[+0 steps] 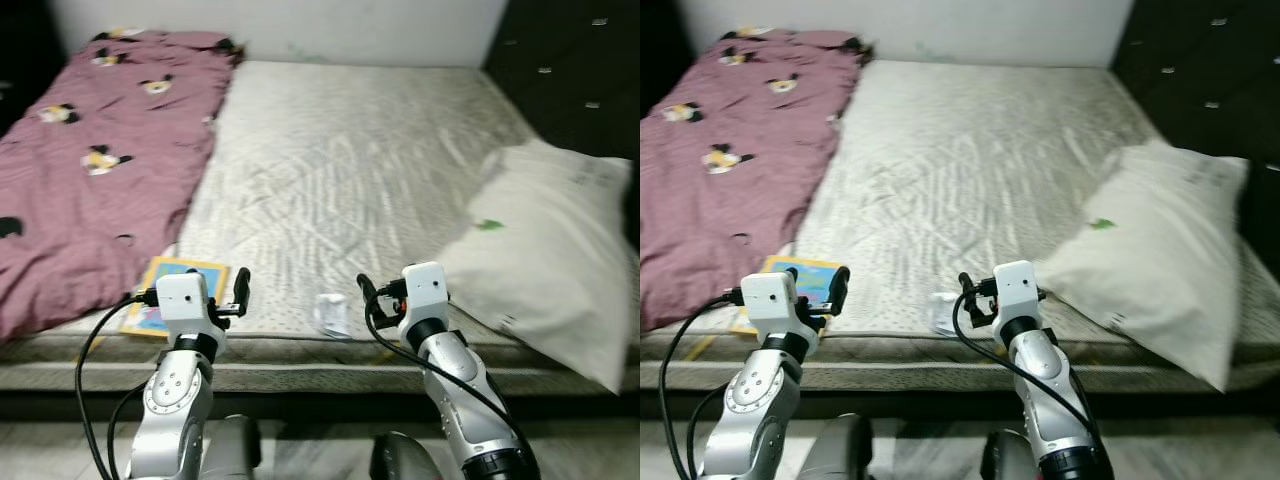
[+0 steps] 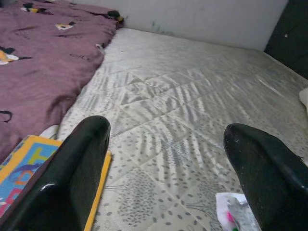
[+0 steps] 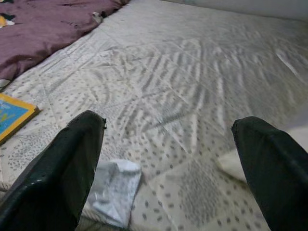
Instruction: Clean up the room
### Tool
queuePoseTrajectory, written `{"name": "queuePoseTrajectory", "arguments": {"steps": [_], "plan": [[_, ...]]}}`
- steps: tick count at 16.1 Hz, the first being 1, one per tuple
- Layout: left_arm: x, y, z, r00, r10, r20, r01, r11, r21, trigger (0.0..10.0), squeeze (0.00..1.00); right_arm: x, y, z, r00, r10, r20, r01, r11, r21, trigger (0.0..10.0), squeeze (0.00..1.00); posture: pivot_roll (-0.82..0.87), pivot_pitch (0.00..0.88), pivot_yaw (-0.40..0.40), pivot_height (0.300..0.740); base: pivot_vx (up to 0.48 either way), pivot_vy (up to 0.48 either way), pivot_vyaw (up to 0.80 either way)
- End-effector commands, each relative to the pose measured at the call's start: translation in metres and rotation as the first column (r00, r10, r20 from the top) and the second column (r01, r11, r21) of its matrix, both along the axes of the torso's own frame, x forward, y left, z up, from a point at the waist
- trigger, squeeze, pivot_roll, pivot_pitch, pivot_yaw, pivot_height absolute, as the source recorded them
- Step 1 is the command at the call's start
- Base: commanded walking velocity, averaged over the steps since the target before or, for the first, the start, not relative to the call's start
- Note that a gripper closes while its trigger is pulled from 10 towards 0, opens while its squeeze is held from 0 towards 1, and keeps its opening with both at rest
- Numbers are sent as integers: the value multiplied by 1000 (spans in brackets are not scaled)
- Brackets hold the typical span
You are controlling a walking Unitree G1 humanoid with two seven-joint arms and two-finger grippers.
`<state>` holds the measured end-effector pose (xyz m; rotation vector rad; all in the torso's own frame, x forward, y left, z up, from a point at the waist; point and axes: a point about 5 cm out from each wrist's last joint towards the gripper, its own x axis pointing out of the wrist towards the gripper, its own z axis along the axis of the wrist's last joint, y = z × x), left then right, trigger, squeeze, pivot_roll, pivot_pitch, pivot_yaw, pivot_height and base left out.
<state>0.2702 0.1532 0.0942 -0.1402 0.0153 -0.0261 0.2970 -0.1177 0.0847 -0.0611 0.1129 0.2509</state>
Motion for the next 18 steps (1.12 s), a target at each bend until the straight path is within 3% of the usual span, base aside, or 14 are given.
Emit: {"name": "queuePoseTrajectory", "arguments": {"steps": [1,9,12,18], "plan": [[1,-1,-1,1000,-2,-13,2,1000,3,10000,0,-1,-1,-2,1000,4,-10,-4,1000,-4,10000,0,0,82,-40,631,0,0,0],[3,5,0,999,47,-14,-47,999,5,10000,0,0,1,-2,1000,29,-13,-29,1000,0,10000,0,1,82,-46,546,0,0,0],[3,6,1,998,56,-4,-56,998,11,10000,0,0,4,-2,999,52,-14,-52,999,-2,10000,0,1,81,-46,546,0,0,0],[4,6,2,998,59,0,-59,998,13,10000,0,1,4,-2,999,51,-7,-51,998,-21,10000,0,1,80,-46,546,0,0,753]]}}
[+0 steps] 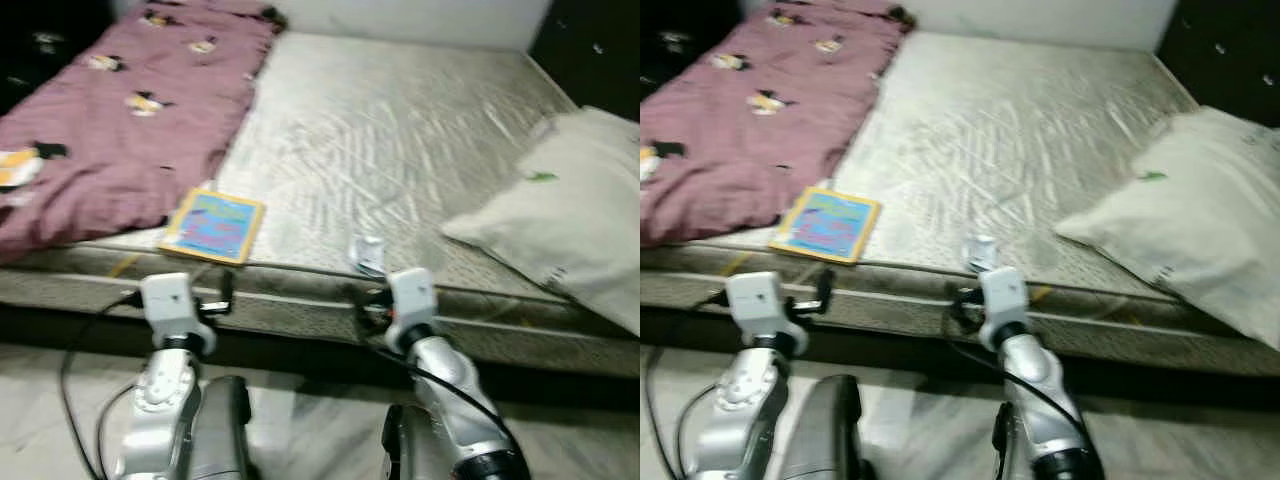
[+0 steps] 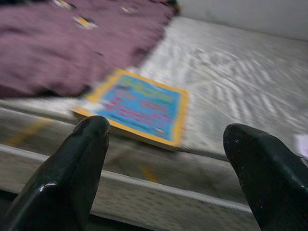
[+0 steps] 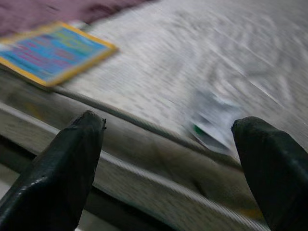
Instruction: Clean up the room
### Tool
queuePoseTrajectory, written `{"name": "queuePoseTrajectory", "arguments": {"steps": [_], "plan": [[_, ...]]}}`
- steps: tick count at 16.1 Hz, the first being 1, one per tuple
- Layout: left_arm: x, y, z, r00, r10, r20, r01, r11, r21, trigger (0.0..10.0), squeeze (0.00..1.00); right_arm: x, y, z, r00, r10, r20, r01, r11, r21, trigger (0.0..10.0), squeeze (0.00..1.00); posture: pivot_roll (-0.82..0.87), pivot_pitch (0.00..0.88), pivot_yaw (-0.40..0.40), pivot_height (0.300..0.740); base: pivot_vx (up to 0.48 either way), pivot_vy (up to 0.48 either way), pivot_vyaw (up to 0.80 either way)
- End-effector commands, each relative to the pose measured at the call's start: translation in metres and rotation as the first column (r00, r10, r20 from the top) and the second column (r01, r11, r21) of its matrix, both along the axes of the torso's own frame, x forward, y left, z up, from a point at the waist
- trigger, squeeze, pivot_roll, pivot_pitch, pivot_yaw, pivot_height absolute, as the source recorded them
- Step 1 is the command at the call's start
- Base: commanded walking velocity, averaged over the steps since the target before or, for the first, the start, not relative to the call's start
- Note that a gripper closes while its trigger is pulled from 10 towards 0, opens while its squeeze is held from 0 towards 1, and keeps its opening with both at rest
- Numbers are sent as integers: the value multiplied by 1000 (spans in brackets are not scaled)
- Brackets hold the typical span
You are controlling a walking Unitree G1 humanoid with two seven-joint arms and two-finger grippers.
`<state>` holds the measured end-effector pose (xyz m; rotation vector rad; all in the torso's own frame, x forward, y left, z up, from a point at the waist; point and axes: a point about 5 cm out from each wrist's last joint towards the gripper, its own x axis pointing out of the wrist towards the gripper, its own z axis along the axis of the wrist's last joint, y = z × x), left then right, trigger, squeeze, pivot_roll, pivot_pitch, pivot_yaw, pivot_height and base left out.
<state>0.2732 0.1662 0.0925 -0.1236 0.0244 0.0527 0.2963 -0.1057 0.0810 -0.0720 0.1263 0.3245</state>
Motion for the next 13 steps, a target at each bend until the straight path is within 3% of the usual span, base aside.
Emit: {"name": "queuePoseTrajectory", "arguments": {"steps": [1,13], "plan": [[1,-7,4,1000,-19,13,19,1000,-3,10000,0,2,-9,1,1000,-31,3,31,999,-10,10000,0,1,80,-46,546,0,0,0],[-1,-11,5,998,-61,33,62,998,-19,10000,0,3,-10,0,999,-45,-1,45,999,-6,10000,0,7,74,-47,546,66,0,0]]}}
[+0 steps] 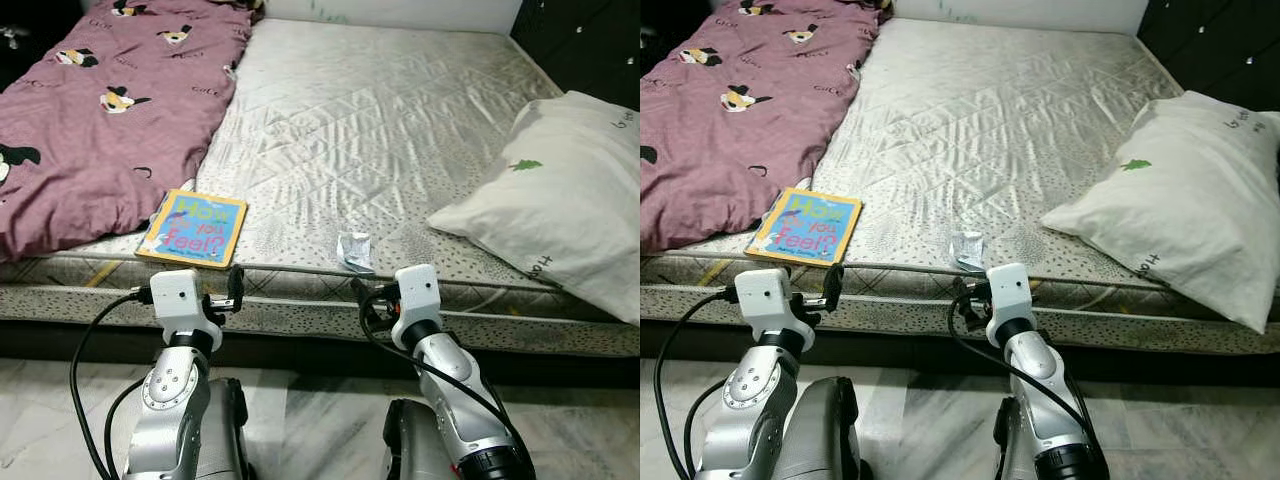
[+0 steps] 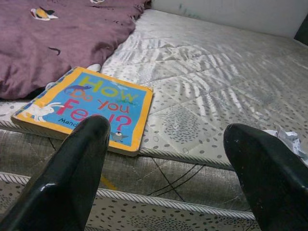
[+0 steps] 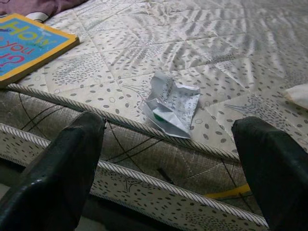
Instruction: Clean up the room
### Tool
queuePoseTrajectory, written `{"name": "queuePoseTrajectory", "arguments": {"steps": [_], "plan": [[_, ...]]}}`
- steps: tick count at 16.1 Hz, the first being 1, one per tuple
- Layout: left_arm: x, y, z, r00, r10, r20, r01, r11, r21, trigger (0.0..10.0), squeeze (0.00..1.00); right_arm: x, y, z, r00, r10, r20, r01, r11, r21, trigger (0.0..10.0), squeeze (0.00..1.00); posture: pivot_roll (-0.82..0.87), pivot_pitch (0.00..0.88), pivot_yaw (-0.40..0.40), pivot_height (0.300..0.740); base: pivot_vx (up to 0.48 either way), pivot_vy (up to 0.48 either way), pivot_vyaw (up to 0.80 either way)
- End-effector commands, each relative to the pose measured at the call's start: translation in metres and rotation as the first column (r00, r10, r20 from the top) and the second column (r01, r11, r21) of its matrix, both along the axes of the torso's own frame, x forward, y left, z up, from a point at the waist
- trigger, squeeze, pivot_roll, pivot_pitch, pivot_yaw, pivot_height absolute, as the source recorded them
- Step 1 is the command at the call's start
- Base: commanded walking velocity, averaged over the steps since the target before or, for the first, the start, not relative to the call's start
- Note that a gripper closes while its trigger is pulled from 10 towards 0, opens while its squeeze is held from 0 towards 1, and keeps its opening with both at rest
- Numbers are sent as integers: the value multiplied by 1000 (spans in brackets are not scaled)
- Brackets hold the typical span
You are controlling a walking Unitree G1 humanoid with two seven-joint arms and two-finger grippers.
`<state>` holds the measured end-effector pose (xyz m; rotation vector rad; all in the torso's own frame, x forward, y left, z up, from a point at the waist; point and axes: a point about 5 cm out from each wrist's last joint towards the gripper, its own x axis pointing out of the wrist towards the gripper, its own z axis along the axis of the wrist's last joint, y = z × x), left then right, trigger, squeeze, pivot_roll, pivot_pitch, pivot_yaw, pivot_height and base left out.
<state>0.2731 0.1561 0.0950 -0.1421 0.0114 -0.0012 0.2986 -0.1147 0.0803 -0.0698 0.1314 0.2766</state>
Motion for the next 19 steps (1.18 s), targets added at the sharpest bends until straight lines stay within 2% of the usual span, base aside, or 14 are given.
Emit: {"name": "queuePoseTrajectory", "arguments": {"steps": [1,13,17,19], "plan": [[-1,-1,3,1000,-9,15,9,1000,-1,10000,0,1,-1,0,1000,3,2,-3,1000,-5,10000,0,7,74,-47,546,315,0,0],[0,-1,2,1000,-14,11,14,1000,-5,10000,0,-1,4,-4,1000,23,-15,-24,1000,-11,10000,0,8,83,-45,546,293,0,0],[0,-1,1,1000,-12,6,12,1000,-7,10000,0,1,2,-6,999,28,-23,-28,999,-31,10000,0,10,85,-45,546,0,0,0],[0,-1,1,1000,-7,5,7,1000,-7,10000,0,1,3,-5,999,43,-13,-43,997,-60,10000,0,10,84,-47,546,0,0,500]]}}
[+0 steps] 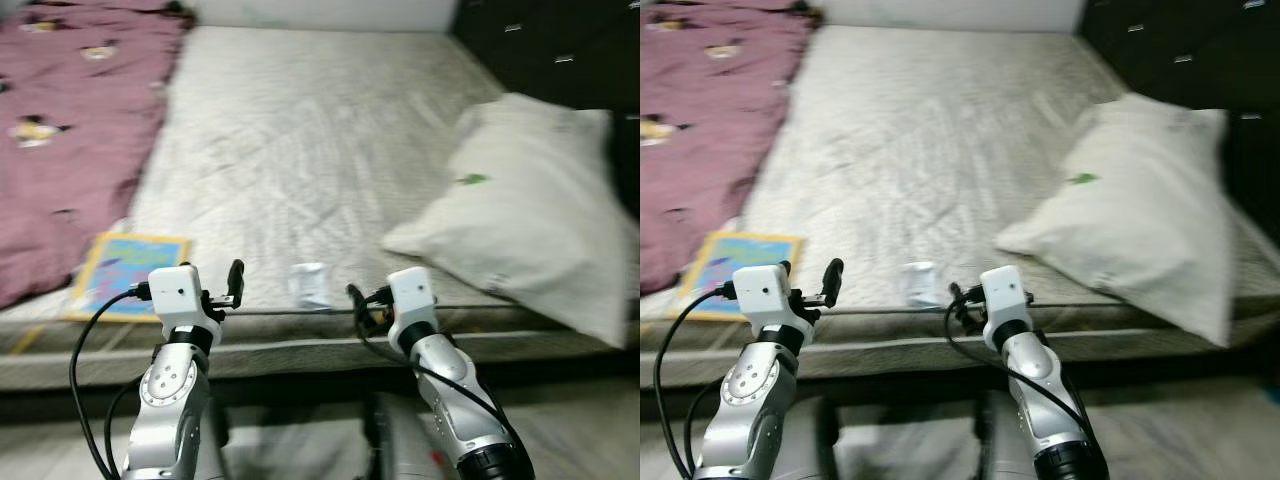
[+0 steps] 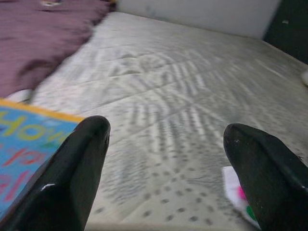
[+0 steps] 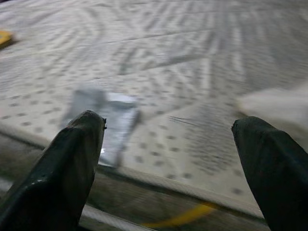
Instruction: Clean up the room
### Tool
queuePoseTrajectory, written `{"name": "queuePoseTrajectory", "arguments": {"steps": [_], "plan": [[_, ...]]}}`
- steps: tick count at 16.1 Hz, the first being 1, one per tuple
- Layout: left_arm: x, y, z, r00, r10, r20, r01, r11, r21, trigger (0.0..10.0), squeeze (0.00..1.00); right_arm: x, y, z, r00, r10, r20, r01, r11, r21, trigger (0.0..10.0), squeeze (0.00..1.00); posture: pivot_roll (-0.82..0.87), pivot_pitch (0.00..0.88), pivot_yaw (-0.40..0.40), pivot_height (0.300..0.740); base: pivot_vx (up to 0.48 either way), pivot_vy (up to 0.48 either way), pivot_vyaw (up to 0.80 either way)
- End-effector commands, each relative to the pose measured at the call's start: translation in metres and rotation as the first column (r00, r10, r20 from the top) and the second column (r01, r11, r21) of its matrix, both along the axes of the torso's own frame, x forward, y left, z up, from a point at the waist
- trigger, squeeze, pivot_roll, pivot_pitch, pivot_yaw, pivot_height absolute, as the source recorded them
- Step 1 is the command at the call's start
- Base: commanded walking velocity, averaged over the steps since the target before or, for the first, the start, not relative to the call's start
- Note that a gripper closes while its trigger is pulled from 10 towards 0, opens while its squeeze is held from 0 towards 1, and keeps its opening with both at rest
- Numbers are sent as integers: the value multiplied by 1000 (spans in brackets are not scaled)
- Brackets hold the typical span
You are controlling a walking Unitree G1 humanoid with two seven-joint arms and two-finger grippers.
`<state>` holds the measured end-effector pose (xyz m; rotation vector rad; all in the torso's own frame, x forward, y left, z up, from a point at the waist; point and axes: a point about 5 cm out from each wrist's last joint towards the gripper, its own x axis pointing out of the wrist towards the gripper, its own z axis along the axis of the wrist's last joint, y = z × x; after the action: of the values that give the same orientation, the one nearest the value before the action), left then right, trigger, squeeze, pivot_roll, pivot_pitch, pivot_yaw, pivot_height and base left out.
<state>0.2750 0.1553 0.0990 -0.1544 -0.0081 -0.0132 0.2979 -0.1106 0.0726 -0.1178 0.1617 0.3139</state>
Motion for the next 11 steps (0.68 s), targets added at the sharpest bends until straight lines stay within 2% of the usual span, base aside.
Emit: {"name": "queuePoseTrajectory", "arguments": {"steps": [1,4,6,8,11], "plan": [[-2,0,-3,1000,9,-18,-9,1000,6,10000,0,1,1,1,1000,15,3,-15,1000,7,10000,0,13,84,-49,546,0,0,800],[-3,1,-2,1000,18,-18,-18,1000,12,10000,0,2,3,-2,999,32,-13,-32,999,0,10000,0,45,80,-53,546,0,0,683],[-10,5,1,1000,22,-18,-22,999,38,10000,0,10,8,-6,998,41,-42,-41,999,1,10000,0,95,84,-53,546,0,0,0],[-25,15,2,1000,-14,-12,15,996,90,10000,0,25,21,-1,997,55,-51,-55,998,17,10000,0,132,99,-55,546,0,0,0],[-42,20,2,999,-33,-34,36,993,110,10000,0,33,30,1,997,66,-43,-66,998,12,10000,0,171,126,-72,546,0,0,0]]}}
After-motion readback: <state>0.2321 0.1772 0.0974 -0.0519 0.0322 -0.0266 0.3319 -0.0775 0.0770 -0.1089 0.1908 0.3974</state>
